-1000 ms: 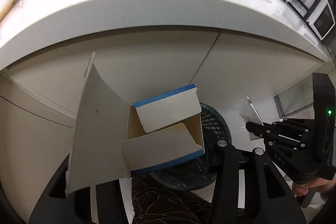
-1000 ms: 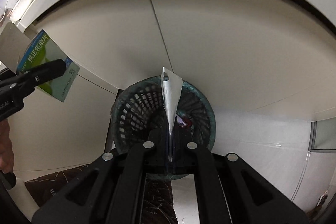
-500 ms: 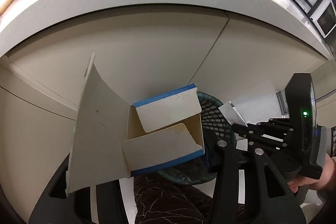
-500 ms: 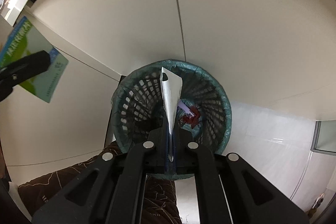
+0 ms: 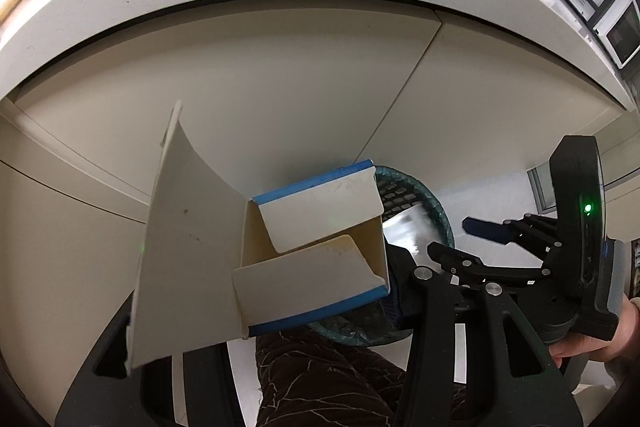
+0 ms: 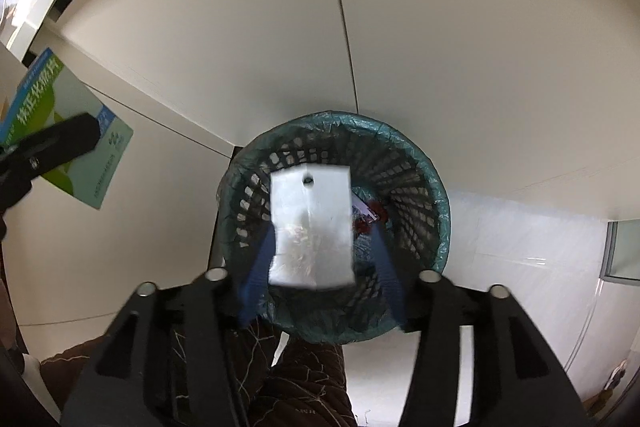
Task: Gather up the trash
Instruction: 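Open the right gripper over the wastebasket while the left gripper releases the green carton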
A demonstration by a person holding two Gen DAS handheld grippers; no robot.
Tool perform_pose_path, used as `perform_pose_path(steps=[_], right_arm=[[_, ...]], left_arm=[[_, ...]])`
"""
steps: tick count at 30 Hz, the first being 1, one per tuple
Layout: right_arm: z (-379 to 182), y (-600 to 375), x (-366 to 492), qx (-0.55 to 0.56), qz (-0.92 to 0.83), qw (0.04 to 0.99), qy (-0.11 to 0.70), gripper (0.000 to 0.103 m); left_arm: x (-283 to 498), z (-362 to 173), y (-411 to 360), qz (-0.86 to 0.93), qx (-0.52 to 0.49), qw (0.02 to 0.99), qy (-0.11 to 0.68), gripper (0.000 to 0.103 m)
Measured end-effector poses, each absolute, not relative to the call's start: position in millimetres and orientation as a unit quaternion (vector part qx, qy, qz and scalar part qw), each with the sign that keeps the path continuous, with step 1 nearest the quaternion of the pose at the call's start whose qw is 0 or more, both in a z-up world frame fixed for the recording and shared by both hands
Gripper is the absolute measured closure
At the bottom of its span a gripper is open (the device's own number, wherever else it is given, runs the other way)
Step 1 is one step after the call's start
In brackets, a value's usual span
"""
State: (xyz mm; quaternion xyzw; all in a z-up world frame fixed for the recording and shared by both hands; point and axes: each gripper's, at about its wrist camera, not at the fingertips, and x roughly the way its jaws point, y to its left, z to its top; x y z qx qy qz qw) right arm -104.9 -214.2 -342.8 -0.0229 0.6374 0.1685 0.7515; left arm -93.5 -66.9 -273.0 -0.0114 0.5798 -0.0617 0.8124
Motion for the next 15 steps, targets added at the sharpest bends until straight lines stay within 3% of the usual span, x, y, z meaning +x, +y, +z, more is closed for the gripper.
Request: perform_pose_path(steps=[3,8,15], right_arm=[[-340.6,-214.6,-104.1,-0.026,0.163,0.758,0.631,0.03],[-332.3,-223.1,-104.4,-0.031,0.149,0.77,0.62,0.016],[-316.6,-249.9,-102.1,-0.014,0.123,0.78,0.614,0.009]], left_arm=[[-92.4,-274.2,-69.2,-0.064,-0.006,0.811,0.582,0.056],[-90.4,-285.4,-74.0,-0.068,-0.003,0.807,0.587,0.056],[-88.2,-297.5,-90.2,-0.091,0.009,0.801,0.592,0.056]])
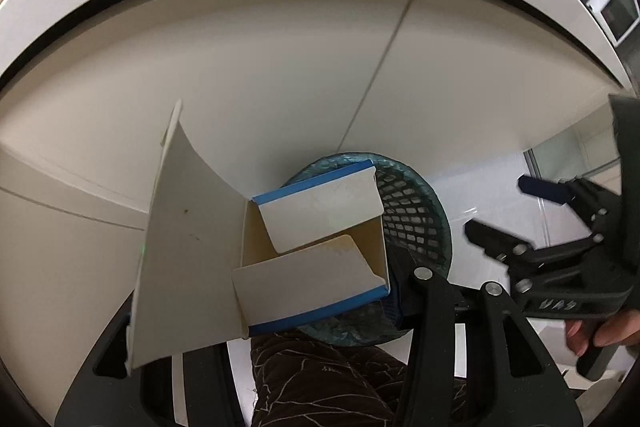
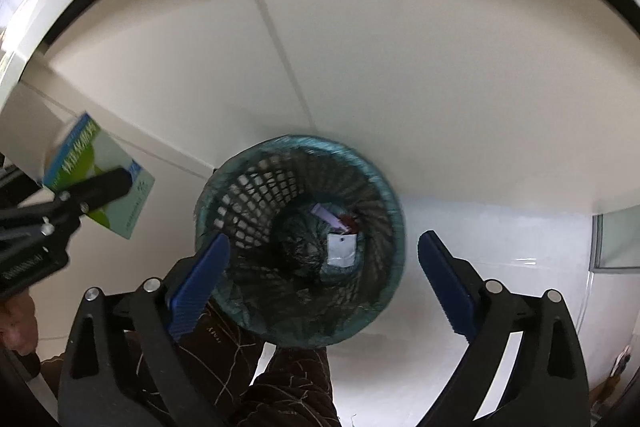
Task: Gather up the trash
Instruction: 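Open the right gripper over the wastebasket while the left gripper releases the green carton, then raise both tools back above the counter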
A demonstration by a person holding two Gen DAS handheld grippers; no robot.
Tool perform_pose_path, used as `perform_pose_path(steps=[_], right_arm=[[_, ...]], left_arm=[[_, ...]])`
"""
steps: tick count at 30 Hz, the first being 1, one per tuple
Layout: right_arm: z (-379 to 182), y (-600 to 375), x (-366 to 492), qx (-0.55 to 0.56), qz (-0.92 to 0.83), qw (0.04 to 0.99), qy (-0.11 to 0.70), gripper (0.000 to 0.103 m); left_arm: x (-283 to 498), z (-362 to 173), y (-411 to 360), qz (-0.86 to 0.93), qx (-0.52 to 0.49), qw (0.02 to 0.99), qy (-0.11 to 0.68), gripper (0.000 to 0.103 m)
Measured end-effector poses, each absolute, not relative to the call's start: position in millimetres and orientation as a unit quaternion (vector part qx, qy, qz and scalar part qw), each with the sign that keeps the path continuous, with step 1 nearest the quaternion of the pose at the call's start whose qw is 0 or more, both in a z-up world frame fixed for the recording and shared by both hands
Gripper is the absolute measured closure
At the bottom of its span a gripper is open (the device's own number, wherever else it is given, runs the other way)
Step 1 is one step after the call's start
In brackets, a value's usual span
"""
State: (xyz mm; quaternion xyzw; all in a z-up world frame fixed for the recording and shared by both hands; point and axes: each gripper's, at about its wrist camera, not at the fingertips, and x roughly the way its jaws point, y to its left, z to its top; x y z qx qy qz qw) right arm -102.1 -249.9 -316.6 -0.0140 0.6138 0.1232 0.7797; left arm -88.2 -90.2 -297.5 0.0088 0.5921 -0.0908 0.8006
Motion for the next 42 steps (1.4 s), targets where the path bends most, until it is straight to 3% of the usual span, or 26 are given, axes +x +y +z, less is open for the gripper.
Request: perform_pose_path(steps=[23,29,40,42], right_arm=[[-294.2,-340.4,-111.8,0.039,0.032,0.796,0.603,0.009],[-289.4,-342.4,-112.5,0.037,0.03,0.797,0.602,0.009],[-282.5,-336.2,-108.4,0.046,0.034,0.804,0.592,0.009],[-279.1,-332.8,-106.4,0.043,0.036,0.807,0.588,0.009]], left_arm=[[-92.4,-321.5,-138.3,-0.154,0.055,0.78,0.605,0.054],[-90.2,-322.7,-139.8,-0.153,0.055,0.781,0.603,0.045],[-91.9,-308.0,-143.4,-0.136,0.034,0.8,0.584,0.009],[-89.8,-299.1,-142.2,-0.133,0.029,0.803,0.58,0.007]])
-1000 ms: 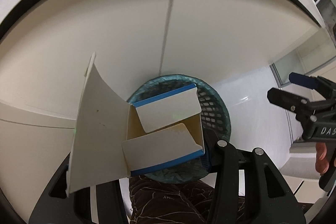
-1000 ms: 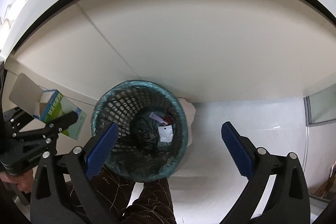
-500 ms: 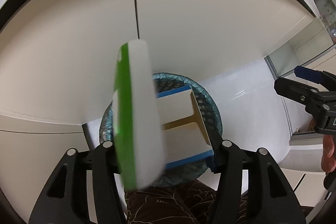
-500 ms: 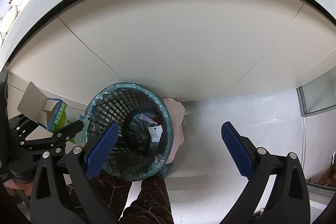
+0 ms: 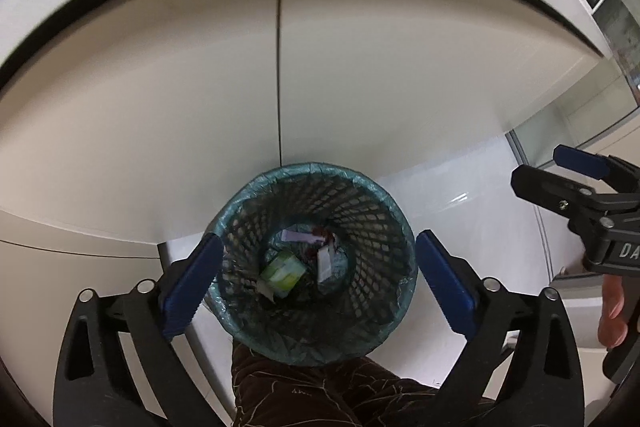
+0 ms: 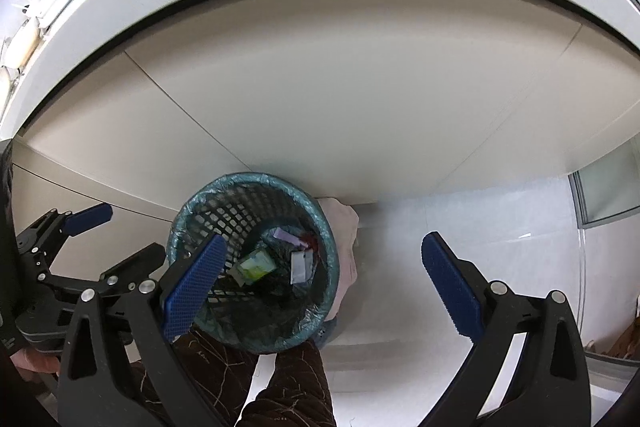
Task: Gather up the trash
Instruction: 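Raise both tools back above the counter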
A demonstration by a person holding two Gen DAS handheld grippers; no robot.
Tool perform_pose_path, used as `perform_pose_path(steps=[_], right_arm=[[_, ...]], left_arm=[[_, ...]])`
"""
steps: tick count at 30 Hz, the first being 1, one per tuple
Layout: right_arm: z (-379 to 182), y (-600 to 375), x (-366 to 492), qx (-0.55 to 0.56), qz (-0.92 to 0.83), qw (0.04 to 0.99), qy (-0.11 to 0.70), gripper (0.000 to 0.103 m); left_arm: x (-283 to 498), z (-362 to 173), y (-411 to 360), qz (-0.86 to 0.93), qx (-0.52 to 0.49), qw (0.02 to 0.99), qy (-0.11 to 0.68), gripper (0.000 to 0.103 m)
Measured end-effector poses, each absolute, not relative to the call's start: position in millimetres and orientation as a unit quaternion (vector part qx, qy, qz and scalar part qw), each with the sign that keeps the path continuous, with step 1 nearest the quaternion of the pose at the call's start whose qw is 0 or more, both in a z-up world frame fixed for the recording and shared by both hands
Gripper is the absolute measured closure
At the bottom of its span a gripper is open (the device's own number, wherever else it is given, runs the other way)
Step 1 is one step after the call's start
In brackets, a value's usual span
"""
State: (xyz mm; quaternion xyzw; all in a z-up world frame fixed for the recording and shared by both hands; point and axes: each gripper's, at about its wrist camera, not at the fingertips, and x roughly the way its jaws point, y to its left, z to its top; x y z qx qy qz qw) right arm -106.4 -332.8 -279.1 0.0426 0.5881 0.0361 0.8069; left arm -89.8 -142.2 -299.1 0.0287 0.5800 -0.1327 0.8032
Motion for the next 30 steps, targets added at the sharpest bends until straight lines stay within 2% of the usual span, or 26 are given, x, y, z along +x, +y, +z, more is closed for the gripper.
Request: perform_pose_path(steps=[19,30], right_arm=[[-163.8,-303.5,-84.6,0.005,0.067,0.863,0.5,0.008],[-94.2,-287.1,-49.0,0.009,0.078,0.881,0.467,0.008]], left_arm=[[-93.4,-165.7,-70.8,-0.062,-0.039,0.856,0.512,0.006],[-63.9,-99.0,-39.8,-0.031,-0.062,0.874,0.48,0.006]])
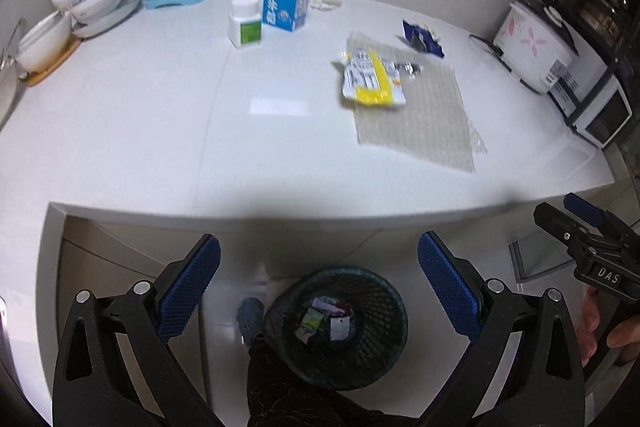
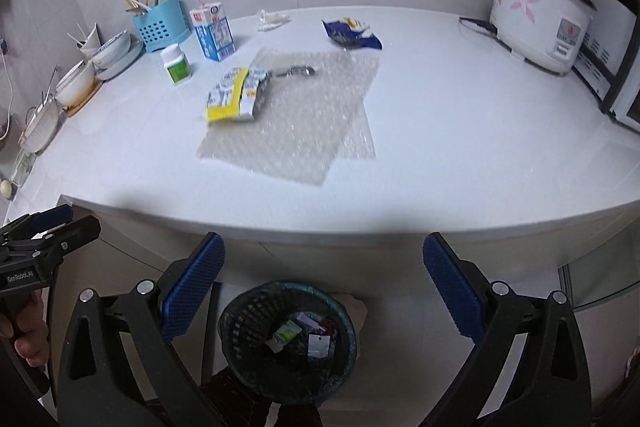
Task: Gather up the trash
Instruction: 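Raise both tools back above the counter, then grasp the yellow snack bag with the right gripper while the left gripper grasps the white pill bottle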
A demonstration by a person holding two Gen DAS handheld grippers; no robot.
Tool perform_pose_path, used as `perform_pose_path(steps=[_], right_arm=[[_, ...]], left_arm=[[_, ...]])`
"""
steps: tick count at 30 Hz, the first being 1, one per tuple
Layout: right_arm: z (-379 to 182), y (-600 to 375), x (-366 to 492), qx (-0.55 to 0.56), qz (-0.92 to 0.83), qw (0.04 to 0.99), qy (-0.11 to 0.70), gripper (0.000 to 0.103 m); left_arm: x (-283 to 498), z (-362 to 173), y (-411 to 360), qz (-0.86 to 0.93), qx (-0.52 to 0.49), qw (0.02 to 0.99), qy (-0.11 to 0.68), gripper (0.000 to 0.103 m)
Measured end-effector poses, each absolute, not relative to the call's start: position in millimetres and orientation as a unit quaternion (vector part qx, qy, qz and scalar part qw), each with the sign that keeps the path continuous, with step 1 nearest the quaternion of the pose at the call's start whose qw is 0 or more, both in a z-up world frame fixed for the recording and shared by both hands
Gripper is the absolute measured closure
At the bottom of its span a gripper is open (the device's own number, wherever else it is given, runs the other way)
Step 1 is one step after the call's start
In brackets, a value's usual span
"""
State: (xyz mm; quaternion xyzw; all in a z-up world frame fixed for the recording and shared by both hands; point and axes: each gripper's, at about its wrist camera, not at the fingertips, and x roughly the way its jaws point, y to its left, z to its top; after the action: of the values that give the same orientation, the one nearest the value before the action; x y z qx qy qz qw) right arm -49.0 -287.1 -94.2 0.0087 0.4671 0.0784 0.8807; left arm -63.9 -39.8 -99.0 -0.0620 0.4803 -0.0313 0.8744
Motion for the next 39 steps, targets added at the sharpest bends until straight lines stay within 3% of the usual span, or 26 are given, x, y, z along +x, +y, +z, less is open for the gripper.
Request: perform_pose_path(steps=[17,39], right_arm=[[-30.6,-264.7,21.6,0.008,0.067,0.899,0.434,0.008],[-81.5,-180.4,121.1,0.0,0.058,0.848,0.527,0.008]], left_arm=[[2.8,-32.7,-0.4,0.002,-0.069,0.891,0.449,0.006],[138.4,-78.2,52.1,0.002,-0.061,0.874,0.482,0.006]])
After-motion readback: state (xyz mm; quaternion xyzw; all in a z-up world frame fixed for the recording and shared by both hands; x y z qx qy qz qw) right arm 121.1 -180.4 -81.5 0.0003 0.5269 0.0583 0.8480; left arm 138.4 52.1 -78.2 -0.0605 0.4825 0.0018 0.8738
